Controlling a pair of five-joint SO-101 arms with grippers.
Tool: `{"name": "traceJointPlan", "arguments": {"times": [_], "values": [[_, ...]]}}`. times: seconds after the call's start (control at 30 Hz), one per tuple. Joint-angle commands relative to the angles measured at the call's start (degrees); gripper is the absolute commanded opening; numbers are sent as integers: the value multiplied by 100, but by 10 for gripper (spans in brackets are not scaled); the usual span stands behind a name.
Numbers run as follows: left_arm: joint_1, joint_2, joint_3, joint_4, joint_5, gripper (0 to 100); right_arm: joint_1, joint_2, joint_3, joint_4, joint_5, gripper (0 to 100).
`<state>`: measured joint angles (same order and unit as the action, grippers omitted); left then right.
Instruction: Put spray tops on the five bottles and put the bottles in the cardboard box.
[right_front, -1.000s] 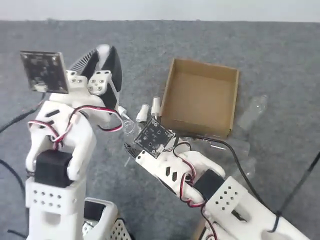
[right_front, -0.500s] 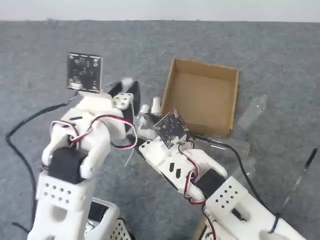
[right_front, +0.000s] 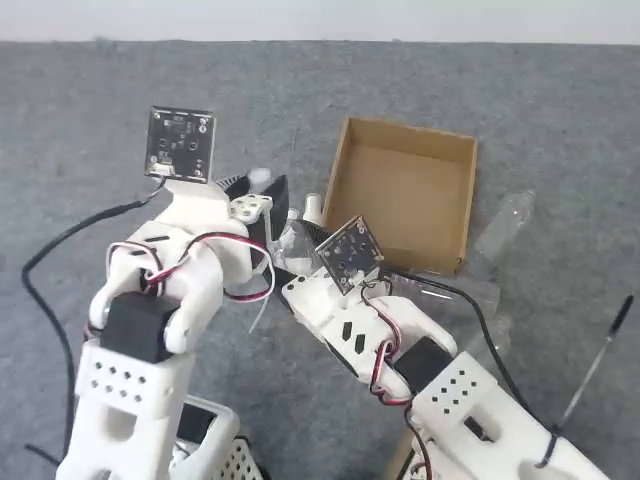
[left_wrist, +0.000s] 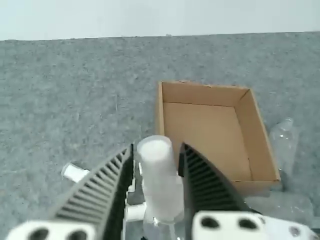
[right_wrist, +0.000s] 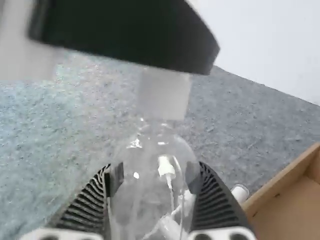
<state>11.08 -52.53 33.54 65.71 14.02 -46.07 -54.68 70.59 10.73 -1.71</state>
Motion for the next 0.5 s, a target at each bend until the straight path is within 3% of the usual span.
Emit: {"name": "traceJointPlan", "arguments": {"times": [0.0, 0.3, 0.47], "values": [[-18, -44, -637, 62, 0, 137, 75, -233, -62, -171, -79, 6], [-791, 26, -954, -475, -308, 133, 66, -215, -53, -154, -70, 6], [-615, 18, -470, -598, -325, 133, 57, -207, -53, -154, -70, 6]]}}
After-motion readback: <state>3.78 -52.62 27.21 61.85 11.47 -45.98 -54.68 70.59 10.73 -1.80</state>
